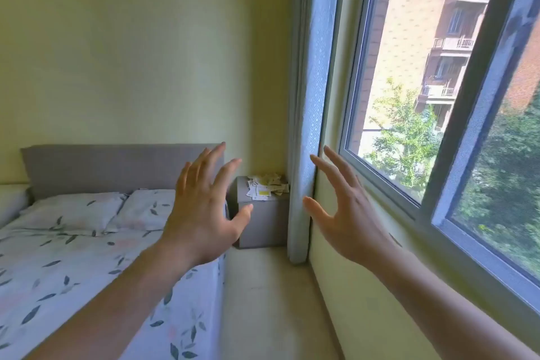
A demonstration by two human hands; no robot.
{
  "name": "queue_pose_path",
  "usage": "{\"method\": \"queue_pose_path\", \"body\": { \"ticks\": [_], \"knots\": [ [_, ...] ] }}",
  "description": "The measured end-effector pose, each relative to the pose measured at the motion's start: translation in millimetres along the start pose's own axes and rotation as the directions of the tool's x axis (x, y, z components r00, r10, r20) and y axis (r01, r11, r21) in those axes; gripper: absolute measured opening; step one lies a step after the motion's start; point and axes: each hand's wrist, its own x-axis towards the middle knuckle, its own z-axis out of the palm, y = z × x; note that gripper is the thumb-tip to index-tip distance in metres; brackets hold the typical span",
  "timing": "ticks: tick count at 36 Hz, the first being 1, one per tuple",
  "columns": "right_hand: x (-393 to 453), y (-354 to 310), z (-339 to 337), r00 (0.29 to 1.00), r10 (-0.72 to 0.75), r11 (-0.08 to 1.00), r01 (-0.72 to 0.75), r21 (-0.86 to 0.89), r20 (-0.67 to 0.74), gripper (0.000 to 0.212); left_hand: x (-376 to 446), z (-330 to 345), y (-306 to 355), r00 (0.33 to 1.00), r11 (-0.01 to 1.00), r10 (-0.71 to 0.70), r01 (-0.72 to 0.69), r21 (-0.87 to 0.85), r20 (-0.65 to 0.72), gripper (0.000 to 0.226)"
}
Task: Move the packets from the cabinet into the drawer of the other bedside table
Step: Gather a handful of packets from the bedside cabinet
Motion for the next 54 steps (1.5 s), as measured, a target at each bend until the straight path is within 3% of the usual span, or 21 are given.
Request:
{"method": "queue_pose_path", "body": {
  "ticks": [9, 19, 32, 46, 54],
  "knots": [
    [28, 128, 46, 0.966, 0.186, 0.978, -0.199, 0.057, 0.182, 0.066, 62, 113, -8, 0.975, 0.981, -0.157, 0.172, -0.086, 0.159, 0.076],
    [117, 216, 125, 0.929, 0.136, 0.969, -0.197, 0.147, 0.345, 0.064, 107, 183, -65, 0.918, 0.951, -0.303, 0.309, 0.015, 0.258, 0.07],
    [257, 311, 261, 0.886, 0.147, 0.95, -0.25, 0.185, 0.44, 0.062, 209, 316, -205, 0.841, 0.89, -0.428, 0.456, -0.007, 0.332, 0.063],
    [367, 459, 358, 0.826, 0.389, 0.876, -0.469, 0.114, 0.409, 0.054, 405, 521, -298, 0.779, 0.882, -0.277, 0.438, -0.173, 0.563, 0.059],
    [437, 559, 457, 0.767, 0.43, 0.824, -0.549, 0.14, 0.475, 0.049, 482, 652, -360, 0.699, 0.819, -0.341, 0.549, -0.166, 0.629, 0.059]
  ]
}}
